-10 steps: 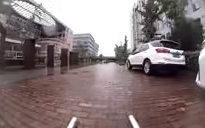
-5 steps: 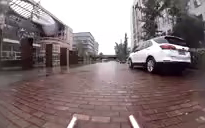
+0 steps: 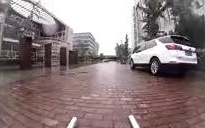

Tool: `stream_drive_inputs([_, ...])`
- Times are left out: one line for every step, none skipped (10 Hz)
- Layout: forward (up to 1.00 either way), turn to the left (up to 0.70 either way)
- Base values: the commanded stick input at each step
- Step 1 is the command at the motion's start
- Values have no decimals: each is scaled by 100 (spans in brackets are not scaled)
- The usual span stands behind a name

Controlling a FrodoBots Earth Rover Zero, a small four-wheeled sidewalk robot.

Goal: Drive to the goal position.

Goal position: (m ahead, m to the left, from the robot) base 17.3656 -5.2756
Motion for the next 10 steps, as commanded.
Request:
stream_drive_inputs([70,0])
stream_drive_inputs([70,0])
stream_drive_inputs([70,0])
stream_drive_inputs([70,0])
stream_drive_inputs([70,0])
stream_drive_inputs([70,0])
stream_drive_inputs([70,0])
stream_drive_inputs([70,0])
stream_drive_inputs([70,0])
stream_drive_inputs([70,0])
